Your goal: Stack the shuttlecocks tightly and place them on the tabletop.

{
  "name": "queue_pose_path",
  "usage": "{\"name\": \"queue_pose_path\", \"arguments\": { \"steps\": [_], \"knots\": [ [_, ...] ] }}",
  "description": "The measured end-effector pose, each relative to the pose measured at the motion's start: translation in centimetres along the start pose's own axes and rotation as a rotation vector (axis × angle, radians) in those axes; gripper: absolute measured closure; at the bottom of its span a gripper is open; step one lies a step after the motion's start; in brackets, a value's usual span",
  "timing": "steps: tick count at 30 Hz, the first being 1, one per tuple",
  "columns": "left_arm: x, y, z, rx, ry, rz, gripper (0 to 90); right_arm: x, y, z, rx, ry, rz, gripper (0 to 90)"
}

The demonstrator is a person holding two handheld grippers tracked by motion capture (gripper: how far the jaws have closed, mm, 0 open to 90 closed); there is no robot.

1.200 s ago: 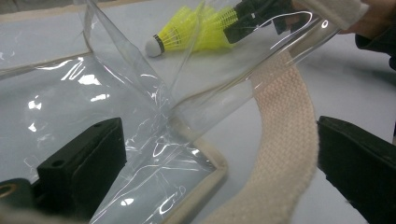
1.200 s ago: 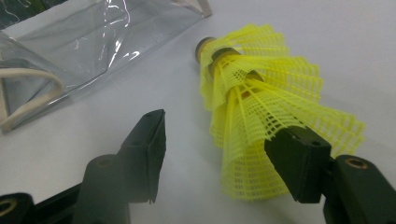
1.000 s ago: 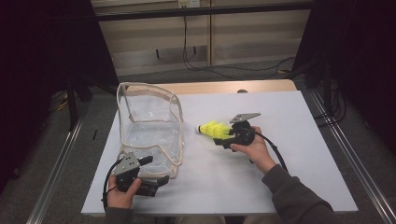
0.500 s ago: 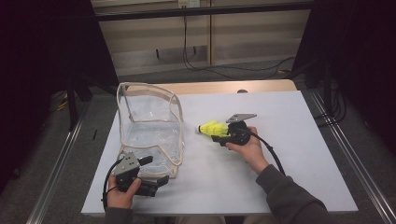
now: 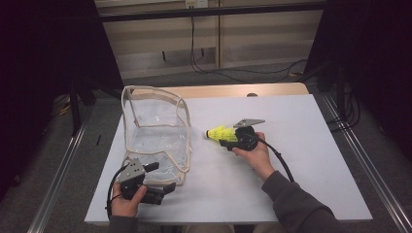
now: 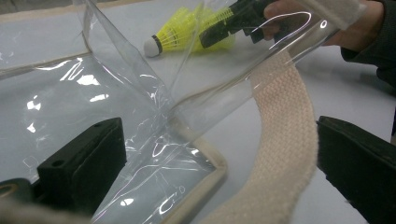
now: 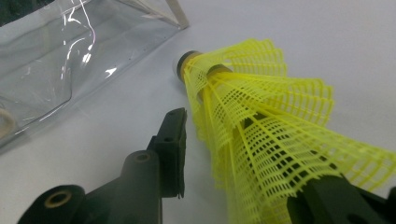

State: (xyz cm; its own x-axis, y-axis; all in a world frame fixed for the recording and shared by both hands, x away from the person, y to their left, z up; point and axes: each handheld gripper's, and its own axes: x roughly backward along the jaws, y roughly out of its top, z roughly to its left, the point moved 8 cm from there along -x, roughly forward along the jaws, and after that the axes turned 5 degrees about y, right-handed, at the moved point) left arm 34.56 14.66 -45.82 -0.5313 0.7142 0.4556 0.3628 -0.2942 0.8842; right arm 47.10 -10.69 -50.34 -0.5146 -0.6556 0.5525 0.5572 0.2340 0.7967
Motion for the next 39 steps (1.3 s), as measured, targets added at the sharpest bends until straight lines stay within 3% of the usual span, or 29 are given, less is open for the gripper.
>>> {"name": "queue_pose_path", "arguments": {
  "steps": [4, 5, 9, 16, 21, 24, 29, 31, 32, 39],
  "knots": [
    [0.0, 0.0, 0.0, -0.001, -0.002, 0.002, 2.9, 0.0, 0.2, -0.3, 0.01, -0.032, -0.004, 65.8],
    [0.1, 0.0, 0.0, -0.001, -0.002, 0.002, 2.9, 0.0, 0.1, -0.5, 0.004, -0.041, -0.003, 75.1],
    [0.0, 0.0, 0.0, 0.0, -0.003, 0.002, 2.9, 0.1, 0.2, -0.6, 0.011, -0.035, 0.003, 78.6],
    [0.0, 0.0, 0.0, 0.0, 0.0, 0.001, 2.9, 0.8, 0.3, -0.2, 0.034, 0.007, 0.009, 79.8],
    [0.0, 0.0, 0.0, -0.002, 0.003, 0.003, 2.8, 2.3, 0.3, 0.6, 0.076, 0.067, 0.049, 79.7],
    [0.0, 0.0, 0.0, 0.0, 0.004, -0.001, 2.8, 2.2, -0.6, 0.8, 0.084, 0.083, 0.091, 78.7],
    [0.0, 0.0, 0.0, -0.001, 0.006, -0.002, 2.8, 1.7, -0.6, 1.0, 0.074, 0.085, 0.059, 72.7],
    [0.0, 0.0, 0.0, -0.002, 0.006, -0.001, 2.8, 1.5, -0.5, 1.1, 0.072, 0.088, 0.054, 63.7],
    [0.0, 0.0, 0.0, -0.002, 0.006, -0.001, 2.8, 1.4, -0.5, 1.1, 0.067, 0.077, 0.053, 59.3],
    [0.0, 0.0, 0.0, 0.002, 0.001, -0.003, 2.8, 0.6, -0.2, 0.9, 0.061, 0.012, 0.028, 55.0]
  ]
}}
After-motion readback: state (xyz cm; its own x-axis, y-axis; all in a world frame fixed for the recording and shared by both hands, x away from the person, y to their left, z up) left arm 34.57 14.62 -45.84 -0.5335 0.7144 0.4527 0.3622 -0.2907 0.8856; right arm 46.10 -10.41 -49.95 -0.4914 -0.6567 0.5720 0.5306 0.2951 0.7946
